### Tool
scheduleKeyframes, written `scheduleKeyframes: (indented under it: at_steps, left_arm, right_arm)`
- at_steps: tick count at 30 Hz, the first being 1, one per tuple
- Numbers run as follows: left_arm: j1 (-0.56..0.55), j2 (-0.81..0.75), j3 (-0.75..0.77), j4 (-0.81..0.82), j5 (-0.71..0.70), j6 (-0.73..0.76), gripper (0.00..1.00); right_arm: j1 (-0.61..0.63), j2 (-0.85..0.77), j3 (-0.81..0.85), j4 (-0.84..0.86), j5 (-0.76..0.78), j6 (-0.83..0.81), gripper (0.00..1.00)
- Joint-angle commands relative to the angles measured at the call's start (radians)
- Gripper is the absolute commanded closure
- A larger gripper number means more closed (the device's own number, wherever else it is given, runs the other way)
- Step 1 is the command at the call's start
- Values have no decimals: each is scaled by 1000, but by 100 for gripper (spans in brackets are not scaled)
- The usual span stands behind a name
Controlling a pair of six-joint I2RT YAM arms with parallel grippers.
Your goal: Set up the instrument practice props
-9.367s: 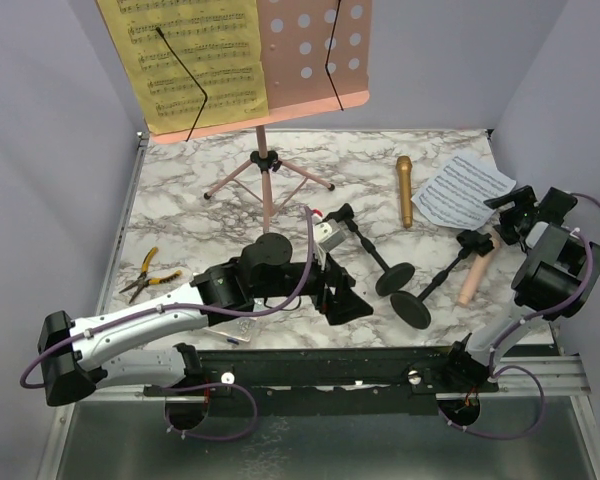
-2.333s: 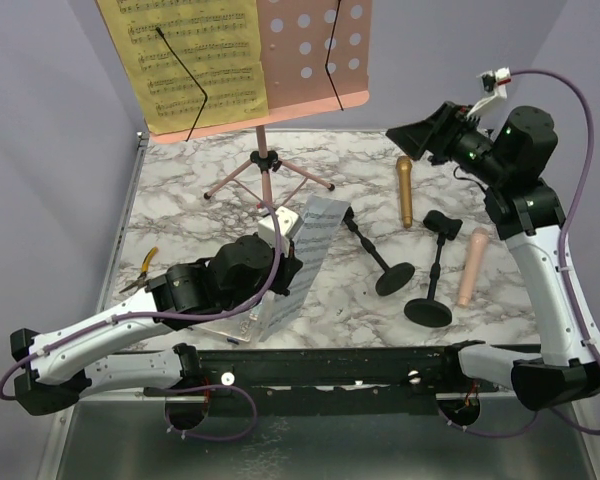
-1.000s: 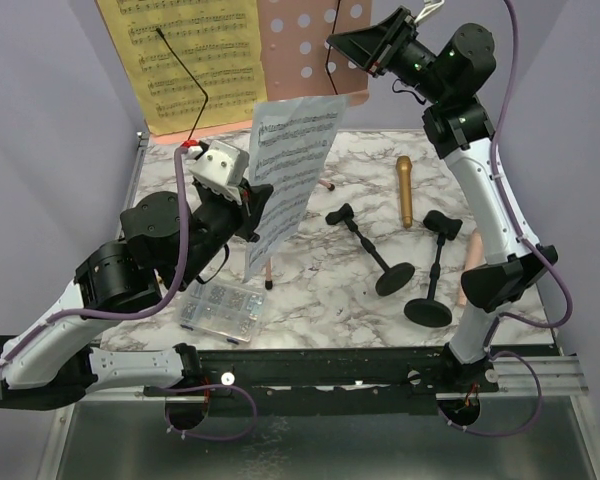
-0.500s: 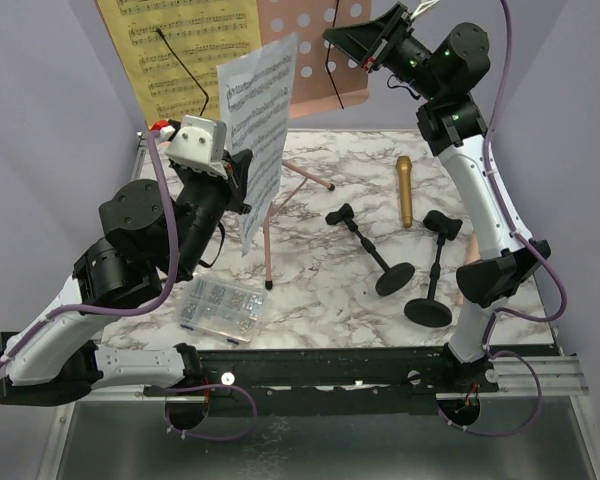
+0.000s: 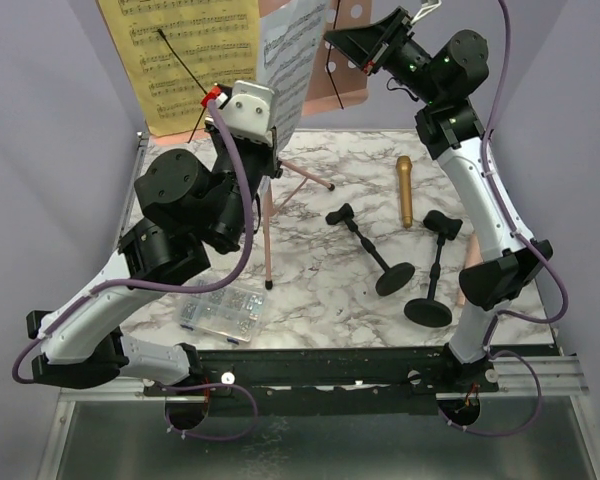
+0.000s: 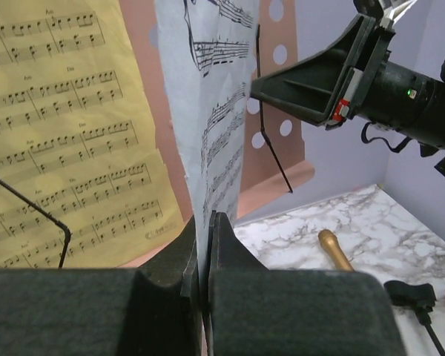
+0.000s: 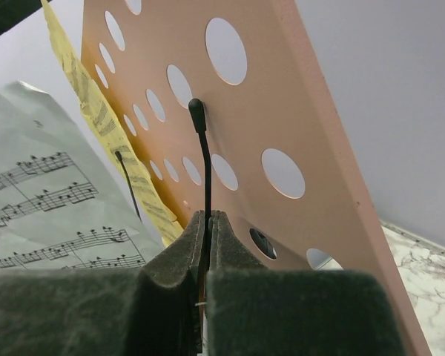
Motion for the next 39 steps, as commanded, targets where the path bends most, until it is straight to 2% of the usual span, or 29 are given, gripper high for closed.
scheduleKeyframes:
  at_steps: [1, 17, 21, 30, 39]
  left_arm:
    - [35, 43, 60, 129, 11, 138, 100]
    - [267, 192, 241, 142, 113, 36, 100]
    - [317, 206, 255, 142, 182, 3, 100]
    - [392, 277, 316, 141, 278, -44, 100]
    - [441, 328, 340, 148, 378, -153, 100]
  right_arm:
    - [5, -44, -37, 42, -15, -49, 99]
    - [6, -70, -54, 86, -23, -56, 99]
    - [5, -65, -46, 88, -34, -57, 99]
    - [5, -70, -49, 121, -56, -66, 99]
    - [5, -61, -25, 116, -63, -68, 99]
